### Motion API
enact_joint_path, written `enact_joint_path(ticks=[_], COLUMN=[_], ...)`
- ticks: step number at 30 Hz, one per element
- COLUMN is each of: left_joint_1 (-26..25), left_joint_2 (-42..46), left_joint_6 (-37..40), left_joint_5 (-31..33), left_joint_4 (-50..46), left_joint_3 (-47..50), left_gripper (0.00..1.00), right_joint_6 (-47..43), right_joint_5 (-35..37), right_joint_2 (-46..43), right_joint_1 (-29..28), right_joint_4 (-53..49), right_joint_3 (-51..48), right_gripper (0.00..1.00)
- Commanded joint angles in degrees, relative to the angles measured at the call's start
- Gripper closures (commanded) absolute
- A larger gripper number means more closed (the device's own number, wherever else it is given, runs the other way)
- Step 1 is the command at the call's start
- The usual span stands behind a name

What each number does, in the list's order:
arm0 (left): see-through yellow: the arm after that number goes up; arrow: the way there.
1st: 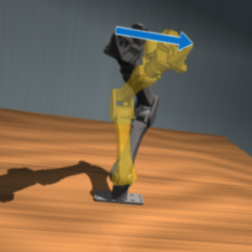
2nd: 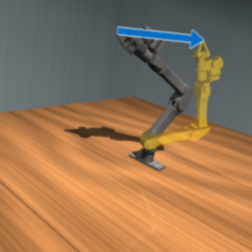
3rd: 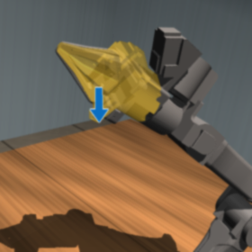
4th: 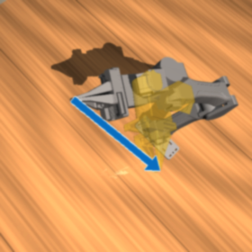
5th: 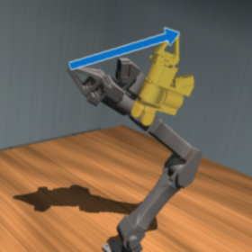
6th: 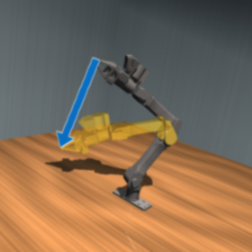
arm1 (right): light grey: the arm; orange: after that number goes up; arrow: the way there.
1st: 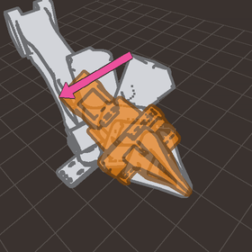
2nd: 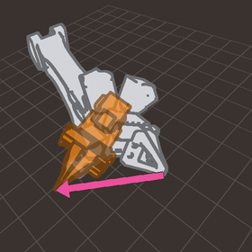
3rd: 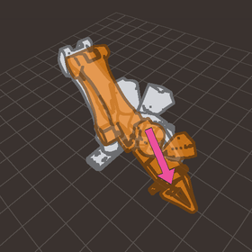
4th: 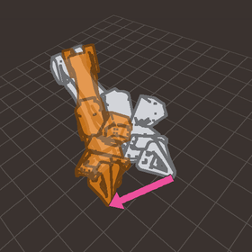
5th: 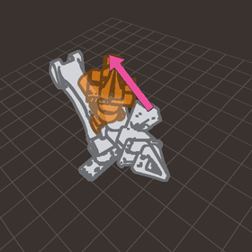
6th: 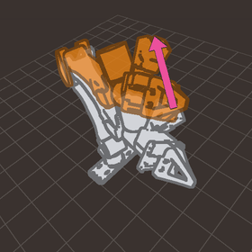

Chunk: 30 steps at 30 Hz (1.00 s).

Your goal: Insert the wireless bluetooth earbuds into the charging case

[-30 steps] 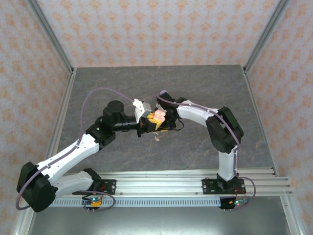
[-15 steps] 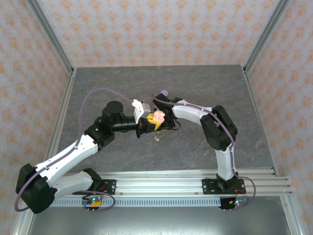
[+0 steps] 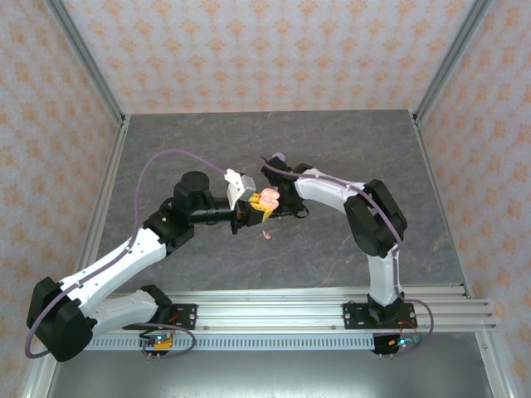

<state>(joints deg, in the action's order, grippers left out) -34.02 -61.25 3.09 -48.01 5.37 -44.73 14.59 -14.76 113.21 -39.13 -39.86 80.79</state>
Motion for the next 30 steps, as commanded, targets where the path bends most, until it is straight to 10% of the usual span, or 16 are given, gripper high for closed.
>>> enact_joint_path(ticks=[1,30], left_joint_1=[0.17,0.08], left_joint_2=[1.05,0.35], left_joint_6=[0.79,0.69], left_joint_5=[-1.35,-1.47], left_joint_4=[-0.09,-0.44], left_joint_3=[0.26,-0.69], left_gripper=[0.85,0.85], right_joint_6=[0.12,-6.46], right_joint_5=[-0.35,-2.51], right_joint_2=[-4.47,6.53], right_joint_1=[0.64,-0.05], right_joint_4=[-0.60,-6.53], right_joint_3=[-1.95,8.58], right_gripper=[0.61,0.64])
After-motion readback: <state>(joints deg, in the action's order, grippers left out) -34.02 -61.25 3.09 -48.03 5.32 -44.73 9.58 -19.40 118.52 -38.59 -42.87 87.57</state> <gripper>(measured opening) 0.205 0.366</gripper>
